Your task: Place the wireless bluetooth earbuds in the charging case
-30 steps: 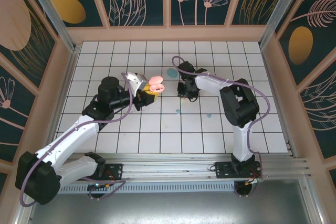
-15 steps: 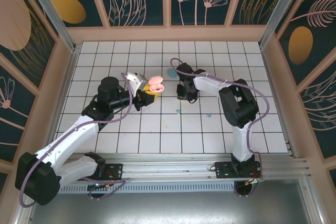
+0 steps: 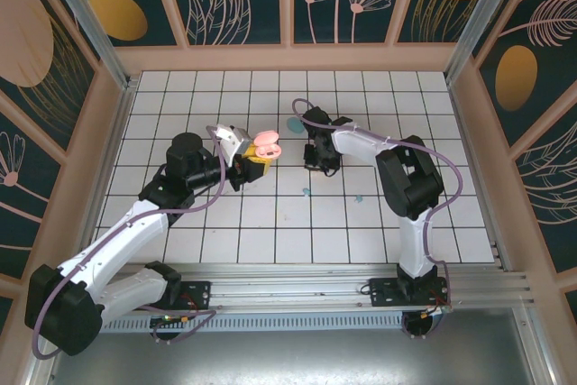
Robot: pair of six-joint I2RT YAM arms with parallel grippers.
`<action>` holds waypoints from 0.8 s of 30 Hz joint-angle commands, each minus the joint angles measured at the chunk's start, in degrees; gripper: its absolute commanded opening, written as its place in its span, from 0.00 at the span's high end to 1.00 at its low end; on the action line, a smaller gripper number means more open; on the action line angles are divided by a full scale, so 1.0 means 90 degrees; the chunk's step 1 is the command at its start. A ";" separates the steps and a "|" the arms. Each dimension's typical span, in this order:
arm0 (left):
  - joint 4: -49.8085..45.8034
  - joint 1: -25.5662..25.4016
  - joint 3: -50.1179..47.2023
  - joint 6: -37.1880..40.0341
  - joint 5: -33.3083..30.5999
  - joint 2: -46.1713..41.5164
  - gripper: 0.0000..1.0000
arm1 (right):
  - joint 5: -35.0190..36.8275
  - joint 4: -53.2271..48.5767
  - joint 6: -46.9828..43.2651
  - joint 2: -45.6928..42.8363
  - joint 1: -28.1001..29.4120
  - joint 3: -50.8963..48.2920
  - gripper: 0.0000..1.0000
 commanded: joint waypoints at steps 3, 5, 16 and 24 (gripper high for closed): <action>0.0166 -0.0028 -0.0061 -0.0068 -0.0032 -0.0085 0.84 | 0.0675 -0.0874 -0.0226 -0.1044 0.0135 0.0353 0.90; 0.0220 -0.0023 -0.0062 -0.0100 -0.0025 -0.0066 0.84 | 0.0944 -0.1061 -0.0305 -0.1399 0.0229 0.0452 0.91; 0.0446 -0.0025 -0.0136 -0.0063 0.0007 0.0122 0.84 | 0.2096 -0.1603 -0.0483 -0.2756 0.1354 0.1163 0.94; 0.0479 -0.0027 -0.0087 -0.0014 0.0054 0.0221 0.84 | 0.2751 -0.2001 -0.0724 -0.2701 0.2219 0.2256 0.95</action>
